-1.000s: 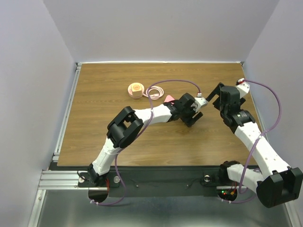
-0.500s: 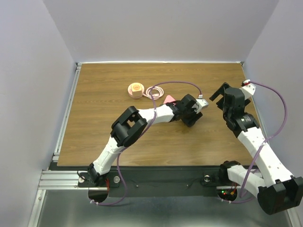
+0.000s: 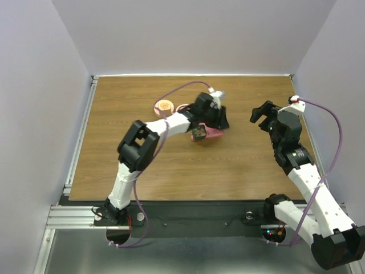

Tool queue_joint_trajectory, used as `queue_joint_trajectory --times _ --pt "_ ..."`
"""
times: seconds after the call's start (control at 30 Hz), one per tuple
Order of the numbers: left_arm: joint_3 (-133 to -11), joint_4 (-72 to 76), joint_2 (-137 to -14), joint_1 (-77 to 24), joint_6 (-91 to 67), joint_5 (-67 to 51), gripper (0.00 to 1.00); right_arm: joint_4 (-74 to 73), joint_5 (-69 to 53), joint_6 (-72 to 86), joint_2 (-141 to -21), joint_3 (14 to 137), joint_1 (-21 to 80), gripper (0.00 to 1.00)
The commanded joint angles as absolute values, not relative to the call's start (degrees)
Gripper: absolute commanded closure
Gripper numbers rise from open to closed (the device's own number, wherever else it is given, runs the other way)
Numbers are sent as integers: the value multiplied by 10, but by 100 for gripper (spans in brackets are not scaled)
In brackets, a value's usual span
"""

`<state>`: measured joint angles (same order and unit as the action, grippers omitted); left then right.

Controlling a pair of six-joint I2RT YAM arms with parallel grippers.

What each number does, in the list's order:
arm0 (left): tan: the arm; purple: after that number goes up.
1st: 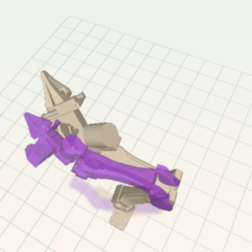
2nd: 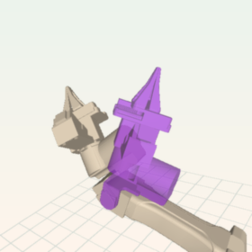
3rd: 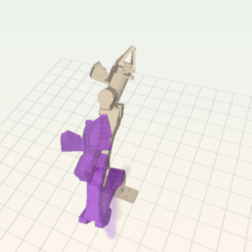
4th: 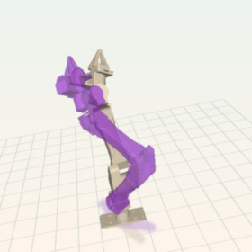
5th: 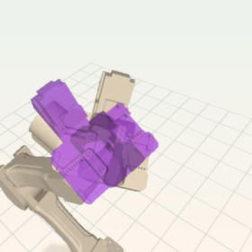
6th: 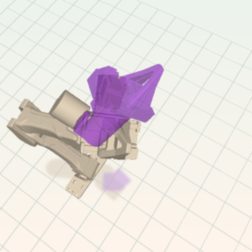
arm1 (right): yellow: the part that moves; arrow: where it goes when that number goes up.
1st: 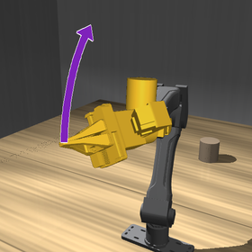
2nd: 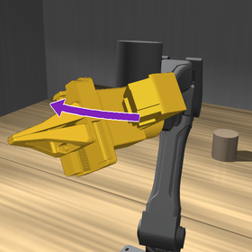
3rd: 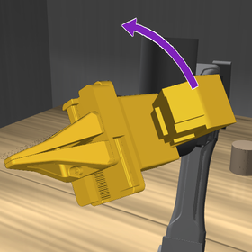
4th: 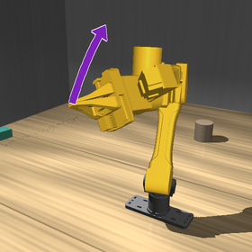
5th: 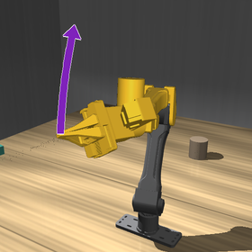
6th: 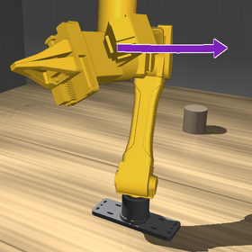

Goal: Insert the plug

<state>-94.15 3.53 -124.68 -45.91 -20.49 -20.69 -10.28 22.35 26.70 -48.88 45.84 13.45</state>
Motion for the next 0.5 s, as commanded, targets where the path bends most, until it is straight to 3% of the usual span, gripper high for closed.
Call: queue_joint_trajectory --times 0.0,0.17,0.47 --pt "-890 190 -1119 -404 -410 -253 100 44 96 227 -483 431 132 13" --pt "-817 261 -1062 -392 -556 -236 100 120 36 220 -514 405 152 16" --pt "-720 418 -1015 -392 -736 -232 100 192 91 189 -567 428 253 16"
